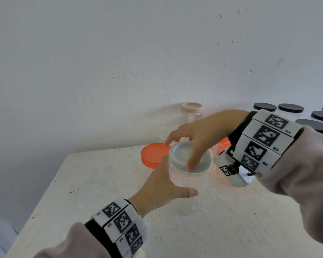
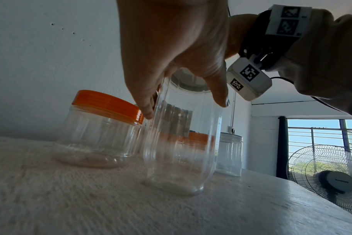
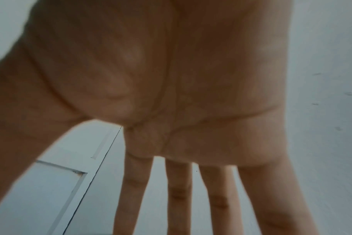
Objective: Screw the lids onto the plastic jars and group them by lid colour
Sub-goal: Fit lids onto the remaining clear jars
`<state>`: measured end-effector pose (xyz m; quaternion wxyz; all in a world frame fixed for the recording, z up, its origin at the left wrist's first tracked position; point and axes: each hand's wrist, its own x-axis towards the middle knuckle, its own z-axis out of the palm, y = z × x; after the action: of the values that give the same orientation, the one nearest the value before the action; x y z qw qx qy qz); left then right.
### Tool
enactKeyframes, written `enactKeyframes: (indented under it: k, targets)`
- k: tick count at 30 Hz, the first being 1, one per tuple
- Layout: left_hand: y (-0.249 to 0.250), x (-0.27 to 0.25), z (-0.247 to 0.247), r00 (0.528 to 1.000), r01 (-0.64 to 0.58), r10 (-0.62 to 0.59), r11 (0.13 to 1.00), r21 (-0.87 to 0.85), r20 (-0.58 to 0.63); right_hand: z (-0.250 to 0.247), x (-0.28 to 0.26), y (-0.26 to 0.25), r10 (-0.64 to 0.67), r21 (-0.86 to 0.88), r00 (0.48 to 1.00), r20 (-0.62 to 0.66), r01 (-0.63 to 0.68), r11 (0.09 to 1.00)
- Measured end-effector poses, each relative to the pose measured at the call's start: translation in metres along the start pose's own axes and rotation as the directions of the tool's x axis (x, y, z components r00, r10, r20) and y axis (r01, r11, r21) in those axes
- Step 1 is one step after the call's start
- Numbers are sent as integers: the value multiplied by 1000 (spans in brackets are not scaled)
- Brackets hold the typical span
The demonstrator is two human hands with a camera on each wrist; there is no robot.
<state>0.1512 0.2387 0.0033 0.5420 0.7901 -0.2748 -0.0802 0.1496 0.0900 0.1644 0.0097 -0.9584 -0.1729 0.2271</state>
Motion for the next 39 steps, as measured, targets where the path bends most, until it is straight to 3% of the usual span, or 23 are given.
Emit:
enactKeyframes:
  k: [9, 14, 17, 23, 29, 39]
  targets:
    - [1, -2, -2, 1000, 11, -11, 1000, 19, 8, 7, 5, -3, 132, -60, 988, -83, -137, 989]
    - [2, -1, 1, 1000, -6, 6, 1000, -24, 8, 2, 1, 0, 23, -17, 1000, 9, -22, 1000]
    - [2, -1, 1, 1000, -5, 5, 1000, -25, -1, 4, 1, 1, 9, -29, 1000, -14, -10, 1000]
    - [2, -2, 1, 1000, 17, -17, 1000, -20, -9, 11, 4, -1, 130, -72, 986, -106, -138, 988]
    - [2, -3, 4, 999, 9, -11, 998, -56, -31, 6, -2, 3, 12, 3, 999, -42, -12, 1000]
    - [5, -5, 4, 999, 7, -9, 998, -59, -41, 13, 2, 4, -8, -43, 992, -128, 3, 999]
